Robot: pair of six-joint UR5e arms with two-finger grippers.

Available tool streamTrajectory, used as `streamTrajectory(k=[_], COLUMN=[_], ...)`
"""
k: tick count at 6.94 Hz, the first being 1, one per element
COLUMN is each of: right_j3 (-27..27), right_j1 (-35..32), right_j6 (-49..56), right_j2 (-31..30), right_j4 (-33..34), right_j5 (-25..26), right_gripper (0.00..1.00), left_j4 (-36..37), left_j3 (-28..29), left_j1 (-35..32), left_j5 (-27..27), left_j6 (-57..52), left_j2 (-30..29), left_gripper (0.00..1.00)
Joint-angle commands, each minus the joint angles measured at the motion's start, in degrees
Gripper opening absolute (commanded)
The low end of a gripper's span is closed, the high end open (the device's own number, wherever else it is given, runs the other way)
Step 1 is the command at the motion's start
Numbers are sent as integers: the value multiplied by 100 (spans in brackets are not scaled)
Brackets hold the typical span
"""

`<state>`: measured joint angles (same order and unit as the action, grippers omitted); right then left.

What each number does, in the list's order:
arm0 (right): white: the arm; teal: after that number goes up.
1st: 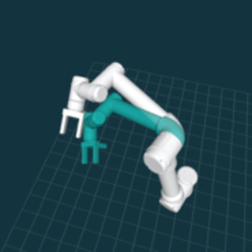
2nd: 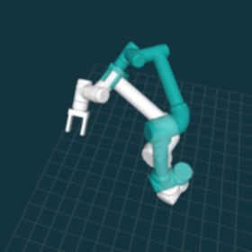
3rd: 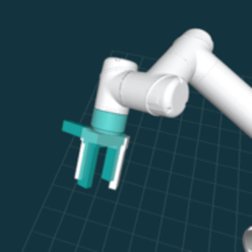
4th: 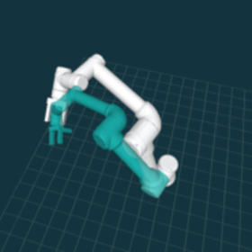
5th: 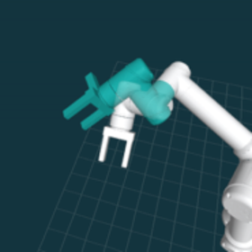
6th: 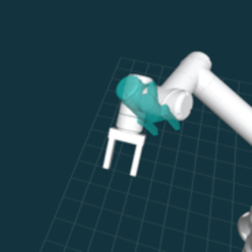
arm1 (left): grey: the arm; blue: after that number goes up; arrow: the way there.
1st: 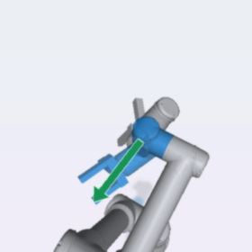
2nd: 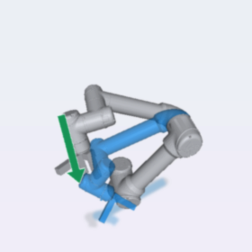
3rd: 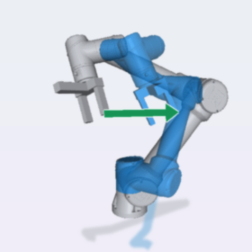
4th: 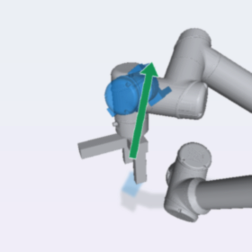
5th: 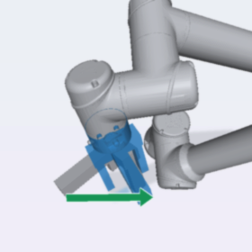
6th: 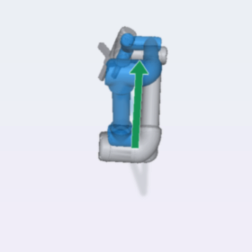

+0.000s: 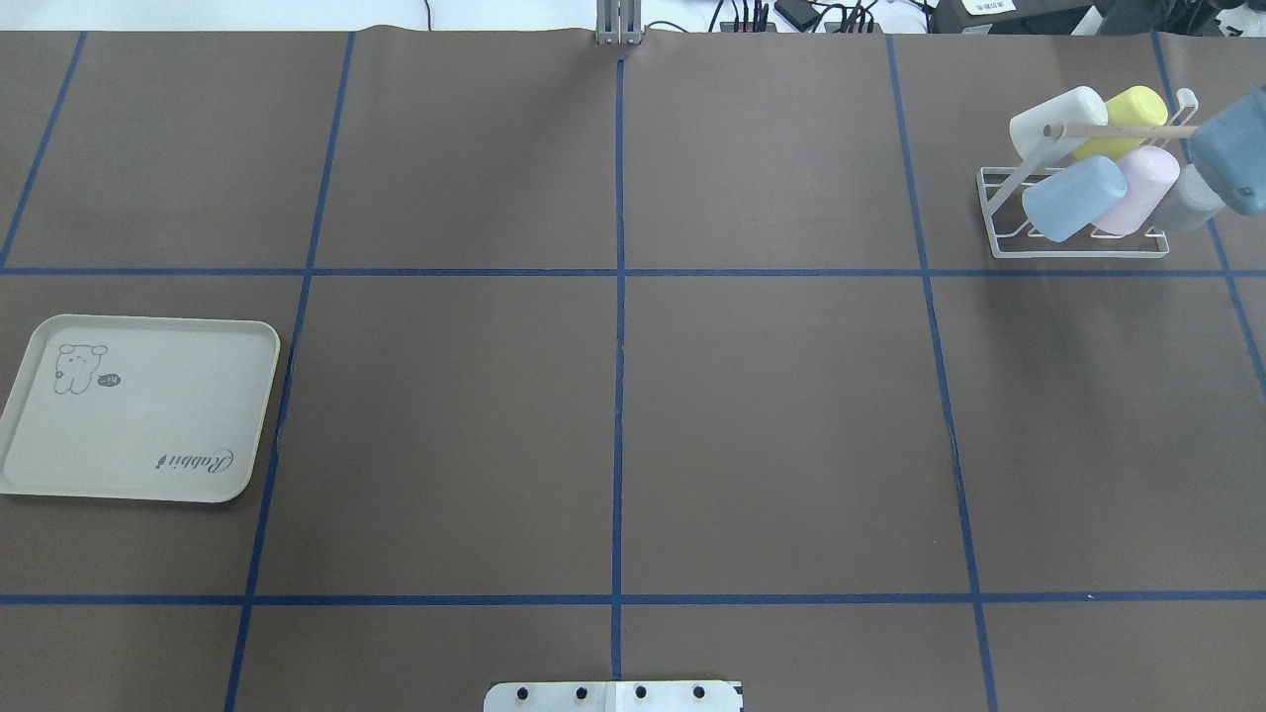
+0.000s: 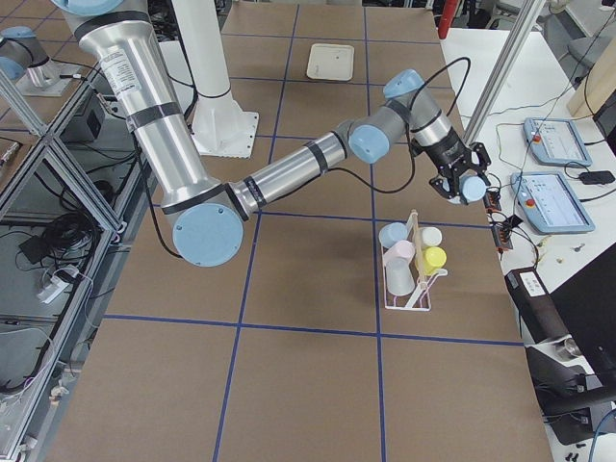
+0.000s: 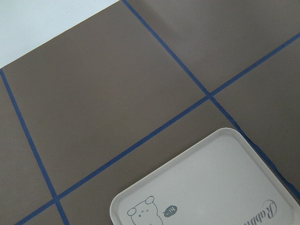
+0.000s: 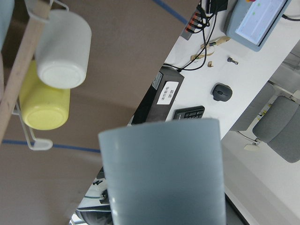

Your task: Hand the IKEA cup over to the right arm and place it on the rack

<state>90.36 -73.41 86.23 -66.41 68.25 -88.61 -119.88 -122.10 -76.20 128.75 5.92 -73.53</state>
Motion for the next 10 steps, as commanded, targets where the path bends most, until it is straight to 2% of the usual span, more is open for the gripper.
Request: streamTrajectory(k=[1, 2, 4, 6, 10], right_j3=[-1454, -1598, -1521, -1521, -1433], right_j1=[-77, 27, 299, 581, 740], right_j6=[684, 684, 684, 684, 755], right_j2=[-21, -100, -389, -714, -944], right_j4=[-1642, -1857, -1885, -2462, -2571], right_j5=[570, 695, 1107, 1477, 1697], right_gripper=[0, 0, 0, 0, 0], left_j4=[0, 0, 0, -9, 0], left_j3=[-16, -16, 10, 2, 2], left_j1=[0, 0, 9, 9, 0], left_j5=[1, 1, 1, 1, 1], left_j6=[14, 23, 23, 23, 23], left_j2=[5, -4, -13, -13, -4], left_gripper=[100, 100, 100, 100, 100])
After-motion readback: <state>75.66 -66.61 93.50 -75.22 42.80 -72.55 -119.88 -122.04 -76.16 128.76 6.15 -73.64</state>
